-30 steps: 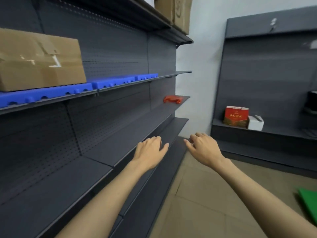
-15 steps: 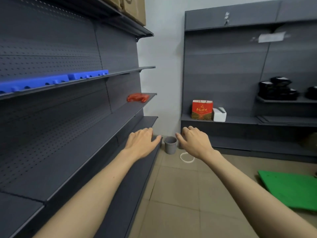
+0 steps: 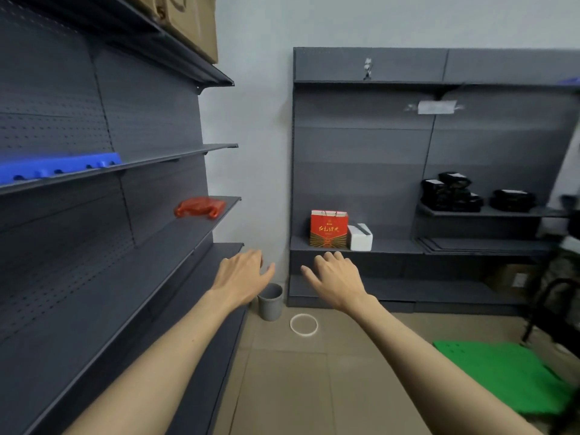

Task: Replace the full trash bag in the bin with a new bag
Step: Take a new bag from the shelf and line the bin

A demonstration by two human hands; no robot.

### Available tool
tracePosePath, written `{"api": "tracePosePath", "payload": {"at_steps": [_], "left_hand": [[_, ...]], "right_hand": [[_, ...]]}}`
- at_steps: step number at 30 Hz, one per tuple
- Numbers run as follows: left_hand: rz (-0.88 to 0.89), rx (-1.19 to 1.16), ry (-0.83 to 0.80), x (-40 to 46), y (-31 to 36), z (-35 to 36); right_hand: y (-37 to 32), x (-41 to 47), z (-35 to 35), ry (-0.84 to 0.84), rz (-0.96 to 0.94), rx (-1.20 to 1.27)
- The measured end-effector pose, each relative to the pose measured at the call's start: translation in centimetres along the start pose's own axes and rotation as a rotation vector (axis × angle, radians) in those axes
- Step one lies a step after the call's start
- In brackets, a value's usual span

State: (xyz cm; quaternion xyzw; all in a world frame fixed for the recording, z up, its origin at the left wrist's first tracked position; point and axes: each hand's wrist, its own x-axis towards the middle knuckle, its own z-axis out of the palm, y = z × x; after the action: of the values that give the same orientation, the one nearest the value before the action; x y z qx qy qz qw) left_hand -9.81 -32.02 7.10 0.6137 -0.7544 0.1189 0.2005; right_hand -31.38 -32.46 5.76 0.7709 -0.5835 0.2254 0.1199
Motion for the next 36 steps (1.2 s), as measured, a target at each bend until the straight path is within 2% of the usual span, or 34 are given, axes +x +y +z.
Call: {"api": "tracePosePath", "payload": {"at_steps": [6,13,23,27,36], "left_hand": [[0.055,-0.022,0.062,9.8,-4.3,3.7],[0.122,-0.007,0.039,18.6,-7.6,10.0],[0.042,0.011,0.007,33.7,-11.4,19.2],[-0.001,0.026,0.045,40.6,-12.5,21.3],[-0.096,0.068,0.060,51.2,-18.5,25.7]], "right_hand": [[0.8,9.5,4.1,0.011,0.033,0.001],[2.5,18.0,9.8,0.030,0.044,0.004],[8.5,32.9,19.2,0.019,-0.021,0.046],[11.0,40.4,22.2,0.012,-0.062,0.074],[12.3,53.9,30.4,-0.013,-0.131,0.114]]}}
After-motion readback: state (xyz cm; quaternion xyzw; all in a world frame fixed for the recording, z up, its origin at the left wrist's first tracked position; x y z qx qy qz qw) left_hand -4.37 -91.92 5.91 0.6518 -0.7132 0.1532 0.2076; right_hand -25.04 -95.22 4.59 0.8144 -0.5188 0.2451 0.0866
